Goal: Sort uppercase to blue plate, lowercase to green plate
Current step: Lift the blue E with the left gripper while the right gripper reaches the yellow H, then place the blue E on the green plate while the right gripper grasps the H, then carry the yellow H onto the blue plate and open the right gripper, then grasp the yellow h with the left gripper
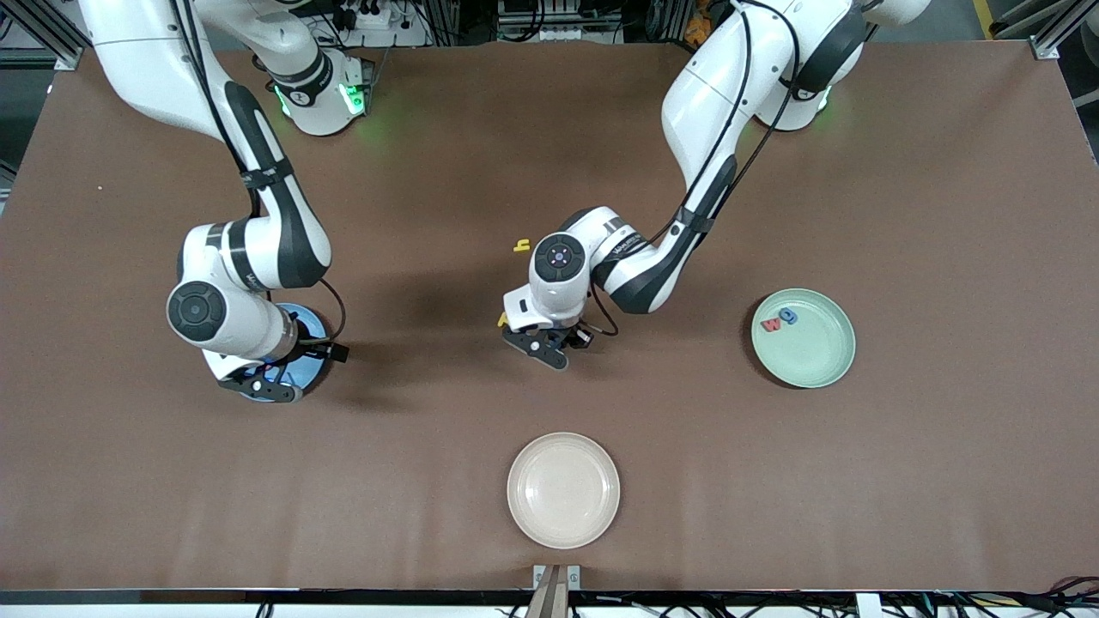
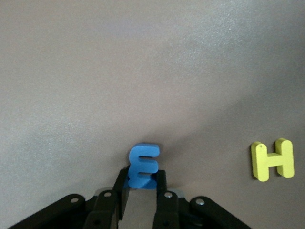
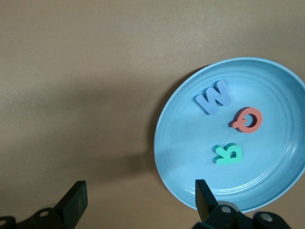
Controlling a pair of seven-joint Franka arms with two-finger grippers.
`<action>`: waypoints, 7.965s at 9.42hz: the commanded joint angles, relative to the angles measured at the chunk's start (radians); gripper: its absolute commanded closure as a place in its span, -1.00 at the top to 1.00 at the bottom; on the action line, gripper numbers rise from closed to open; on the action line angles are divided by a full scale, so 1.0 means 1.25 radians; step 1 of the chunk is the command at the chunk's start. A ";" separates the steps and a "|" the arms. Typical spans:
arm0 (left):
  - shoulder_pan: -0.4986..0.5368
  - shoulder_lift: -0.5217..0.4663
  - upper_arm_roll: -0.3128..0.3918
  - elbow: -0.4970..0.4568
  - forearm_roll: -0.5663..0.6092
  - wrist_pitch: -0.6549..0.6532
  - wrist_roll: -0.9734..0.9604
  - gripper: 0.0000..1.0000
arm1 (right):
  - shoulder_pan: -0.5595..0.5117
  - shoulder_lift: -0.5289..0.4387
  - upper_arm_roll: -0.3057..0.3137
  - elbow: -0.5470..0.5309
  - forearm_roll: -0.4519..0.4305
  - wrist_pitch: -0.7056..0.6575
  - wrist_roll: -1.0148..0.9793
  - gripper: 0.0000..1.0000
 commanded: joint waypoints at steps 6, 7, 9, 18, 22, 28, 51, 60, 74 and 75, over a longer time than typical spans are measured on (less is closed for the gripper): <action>0.055 -0.182 0.057 -0.045 -0.033 -0.316 0.086 -1.00 | -0.007 -0.010 0.006 0.000 -0.002 -0.005 0.014 1.00; 0.094 -0.238 0.067 -0.110 -0.048 -0.319 0.143 -1.00 | -0.003 -0.010 0.006 0.000 0.007 -0.005 0.029 1.00; 0.189 -0.346 0.074 -0.259 -0.044 -0.295 0.204 -1.00 | 0.074 0.002 0.007 0.008 0.028 0.006 0.102 1.00; 0.469 -0.500 0.175 -0.686 -0.061 0.114 0.578 -1.00 | 0.364 0.191 0.007 0.178 0.121 0.101 0.436 1.00; 0.451 -0.477 0.106 -0.686 -0.074 0.142 0.451 -0.97 | 0.404 0.210 0.007 0.173 0.121 0.123 0.449 1.00; 0.422 -0.481 0.079 -0.676 -0.061 0.135 0.438 1.00 | 0.421 0.219 0.007 0.145 0.120 0.167 0.461 0.74; -0.008 -0.155 -0.146 -0.284 0.043 0.135 -0.841 1.00 | 0.091 0.036 -0.269 0.040 0.115 -0.171 -0.439 -0.97; -0.044 -0.086 -0.155 -0.153 0.043 -0.053 -0.886 1.00 | 0.055 0.044 -0.264 0.059 0.121 -0.170 -0.496 1.00; -0.052 -0.064 -0.178 -0.143 0.135 -0.052 -0.869 0.31 | 0.056 0.047 -0.263 0.058 0.121 -0.170 -0.497 1.00; -0.052 -0.062 -0.178 -0.143 0.133 -0.050 -0.869 0.30 | 0.056 0.047 -0.263 0.058 0.121 -0.170 -0.497 1.00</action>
